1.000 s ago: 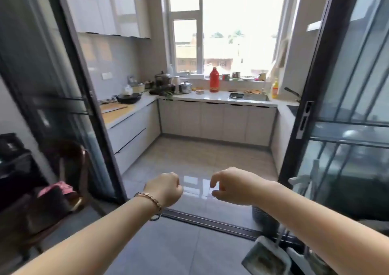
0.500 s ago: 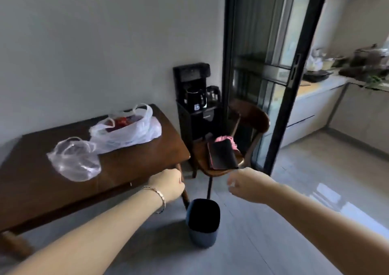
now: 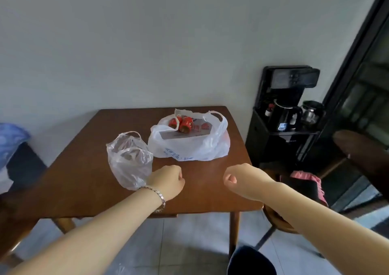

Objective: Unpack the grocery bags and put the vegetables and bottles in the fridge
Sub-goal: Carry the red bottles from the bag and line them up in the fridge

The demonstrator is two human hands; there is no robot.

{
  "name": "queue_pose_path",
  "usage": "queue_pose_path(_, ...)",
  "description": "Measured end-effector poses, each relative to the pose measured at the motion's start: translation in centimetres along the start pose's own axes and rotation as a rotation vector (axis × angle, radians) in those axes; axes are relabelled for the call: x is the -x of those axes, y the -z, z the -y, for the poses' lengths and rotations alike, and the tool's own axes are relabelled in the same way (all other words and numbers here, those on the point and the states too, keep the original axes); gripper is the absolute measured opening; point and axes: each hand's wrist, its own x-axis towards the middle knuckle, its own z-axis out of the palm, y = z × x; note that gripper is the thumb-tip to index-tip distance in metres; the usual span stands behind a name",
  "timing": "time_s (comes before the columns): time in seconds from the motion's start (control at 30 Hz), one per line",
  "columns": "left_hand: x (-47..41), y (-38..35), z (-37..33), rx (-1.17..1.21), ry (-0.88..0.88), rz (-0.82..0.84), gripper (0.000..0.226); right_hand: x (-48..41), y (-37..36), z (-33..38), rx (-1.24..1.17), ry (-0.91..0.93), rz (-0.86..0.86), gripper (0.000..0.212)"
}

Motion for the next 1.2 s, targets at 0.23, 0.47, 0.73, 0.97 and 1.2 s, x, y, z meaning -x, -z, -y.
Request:
queue_pose_path(0.23,-11.0,1.2,3.5,0.079,0.032,-0.083,0.02,-15.1,2.7,0.3,0.028,0.035,-0.003,0.023)
queue_pose_path(0.47,-24.1,0.5,7.9,-0.046,-0.247,-0.165,0.032,-27.1,1.0,1.6,-0.117,-0.076,-0.086,0.027)
queue_pose_path(0.73,-39.1,-2.7,11.3,-0.518,-0.251,0.27,0.048,-37.7,-2.6,1.5,-0.332,-0.256,-0.071,0.023)
queue_pose_path(0.97,-46.6,-3.4,16.7,-0.384,0.067,0.279,0.073,-48.5,-5.8,2.2,-0.306,-0.275,0.087,0.05)
queue_pose_path(1.2,-48.9,-3.8,23.6,-0.474,0.0,-0.11,0.078,-60.2,-8.0,1.8,-0.04,-0.307,0.119,0.054)
